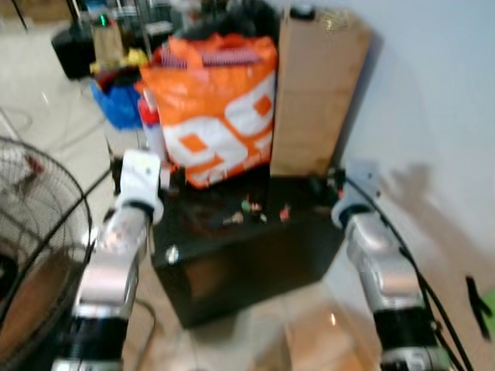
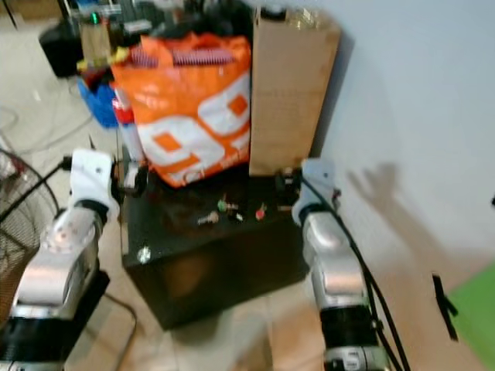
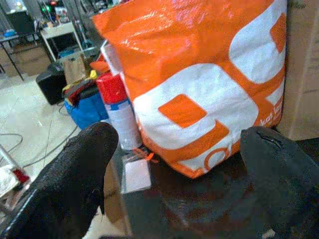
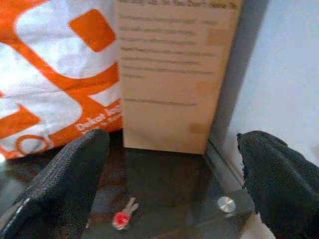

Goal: Hang keys on a hook

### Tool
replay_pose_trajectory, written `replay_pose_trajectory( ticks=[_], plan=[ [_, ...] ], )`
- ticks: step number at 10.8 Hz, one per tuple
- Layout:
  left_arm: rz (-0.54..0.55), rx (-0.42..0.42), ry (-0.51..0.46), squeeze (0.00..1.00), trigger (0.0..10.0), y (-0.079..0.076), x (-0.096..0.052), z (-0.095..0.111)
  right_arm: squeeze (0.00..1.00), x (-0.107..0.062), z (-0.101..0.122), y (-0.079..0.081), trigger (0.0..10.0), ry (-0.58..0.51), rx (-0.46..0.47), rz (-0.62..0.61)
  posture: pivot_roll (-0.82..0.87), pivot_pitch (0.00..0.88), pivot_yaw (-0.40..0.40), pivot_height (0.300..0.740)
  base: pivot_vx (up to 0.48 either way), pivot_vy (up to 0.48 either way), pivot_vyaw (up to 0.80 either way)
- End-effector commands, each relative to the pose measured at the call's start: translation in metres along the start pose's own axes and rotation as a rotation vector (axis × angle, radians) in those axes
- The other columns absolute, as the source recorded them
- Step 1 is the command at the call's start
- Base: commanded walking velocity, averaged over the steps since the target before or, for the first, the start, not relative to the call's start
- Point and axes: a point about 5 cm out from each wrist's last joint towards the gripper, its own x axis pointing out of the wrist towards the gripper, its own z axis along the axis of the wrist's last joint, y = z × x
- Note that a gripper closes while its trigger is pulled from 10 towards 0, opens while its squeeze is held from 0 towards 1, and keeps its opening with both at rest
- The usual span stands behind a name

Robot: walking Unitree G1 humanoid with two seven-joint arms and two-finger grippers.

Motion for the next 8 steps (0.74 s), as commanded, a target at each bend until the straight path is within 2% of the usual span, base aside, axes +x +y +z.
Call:
replay_pose_trajectory(
  ticks=[1, 2, 5, 8],
  plan=[
    [-0.005, 0.008, -0.008, 0.00, 10.0, -0.004, -0.003, 0.001, 1.00, 0.000, -0.001, -0.006, 10.0, -0.003, 0.008, -0.014, 0.00, 0.000, -0.013, 0.740, 0.000, 0.000, 0.00],
    [0.006, 0.014, -0.018, 0.00, 10.0, -0.002, -0.004, 0.002, 1.00, 0.001, 0.000, -0.002, 10.0, -0.010, 0.000, 0.018, 0.01, 0.000, -0.018, 0.740, 0.000, 0.000, 0.00],
    [0.039, 0.014, -0.019, 0.00, 10.0, 0.003, -0.006, 0.001, 1.00, 0.004, 0.001, 0.002, 10.0, -0.007, 0.000, 0.043, 0.03, 0.000, -0.039, 0.740, 0.000, -0.480, 0.69],
    [0.072, -0.016, -0.034, 0.00, 10.0, 0.008, -0.006, 0.003, 1.00, 0.006, 0.000, 0.000, 10.0, 0.010, -0.002, 0.038, 0.02, 0.000, -0.039, 0.740, 0.000, 0.000, 0.00]
  ],
)
